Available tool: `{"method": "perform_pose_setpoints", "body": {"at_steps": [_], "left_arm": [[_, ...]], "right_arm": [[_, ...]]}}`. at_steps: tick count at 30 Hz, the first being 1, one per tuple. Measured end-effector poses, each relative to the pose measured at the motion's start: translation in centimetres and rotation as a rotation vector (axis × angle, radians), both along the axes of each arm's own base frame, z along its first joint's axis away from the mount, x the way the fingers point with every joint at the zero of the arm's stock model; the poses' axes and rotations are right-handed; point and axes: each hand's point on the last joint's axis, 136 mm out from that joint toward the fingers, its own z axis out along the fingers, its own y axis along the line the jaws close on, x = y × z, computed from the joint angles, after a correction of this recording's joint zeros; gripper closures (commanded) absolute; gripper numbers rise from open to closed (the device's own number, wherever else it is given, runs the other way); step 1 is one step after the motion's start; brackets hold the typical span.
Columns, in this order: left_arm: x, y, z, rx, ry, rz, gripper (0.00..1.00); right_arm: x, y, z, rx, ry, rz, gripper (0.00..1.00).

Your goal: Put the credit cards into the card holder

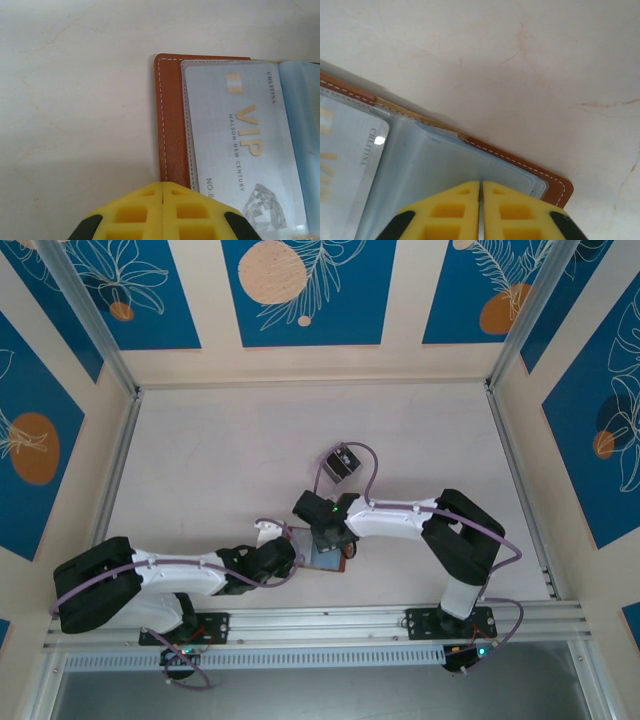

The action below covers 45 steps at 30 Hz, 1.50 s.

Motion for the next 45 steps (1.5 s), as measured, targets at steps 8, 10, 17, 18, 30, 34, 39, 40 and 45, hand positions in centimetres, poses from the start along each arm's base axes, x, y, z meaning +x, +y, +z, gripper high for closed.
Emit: {"method": "perform_pose_setpoints", "body": {"at_steps": [8,10,17,18,30,34,39,40,45], "left_arm": [[0.0,0.0,0.0,0.000,0.000,0.000,0.96],[0.0,0.0,0.0,0.000,0.000,0.000,0.96],[0.0,0.0,0.0,0.000,0.000,0.001,0.96],[0.0,0.0,0.0,0.000,0.000,0.001,0.96],[0.0,0.0,0.0,-0.001,0.001,0.001,0.96],[0.0,0.0,0.0,-0.002,0.001,0.003,0.96],[-0.1,0.1,0.0,0.001,0.003,0.002,0.96],[-0.1,0.1,0.0,0.001,0.004,0.002,0.96],[-0.3,0.3,0.1,0.008,0.007,-0.002,0.96]], "right_arm": [[-0.1,0.1,0.0,0.017,0.004,-0.002,1.00],[-0.1,0.2,0.0,0.025,0.006,-0.001,1.00],[-0.3,0.5,0.2,0.053,0.006,0.014,0.88],[-0.4,0.5,0.3,0.051,0.003,0.018,0.83],[0.3,-0.7,2.6,0.034,-0.061,0.029,0.73],[0.4,-0.9,1.6,0.010,-0.044,0.028,0.72],[0.2,-1.1,0.1,-0.024,-0.014,0.032,0.72],[0.2,-1.1,0.0,-0.025,-0.014,0.033,0.72],[0.3,-0.8,0.0,-0.016,-0.015,0.033,0.75]]}}
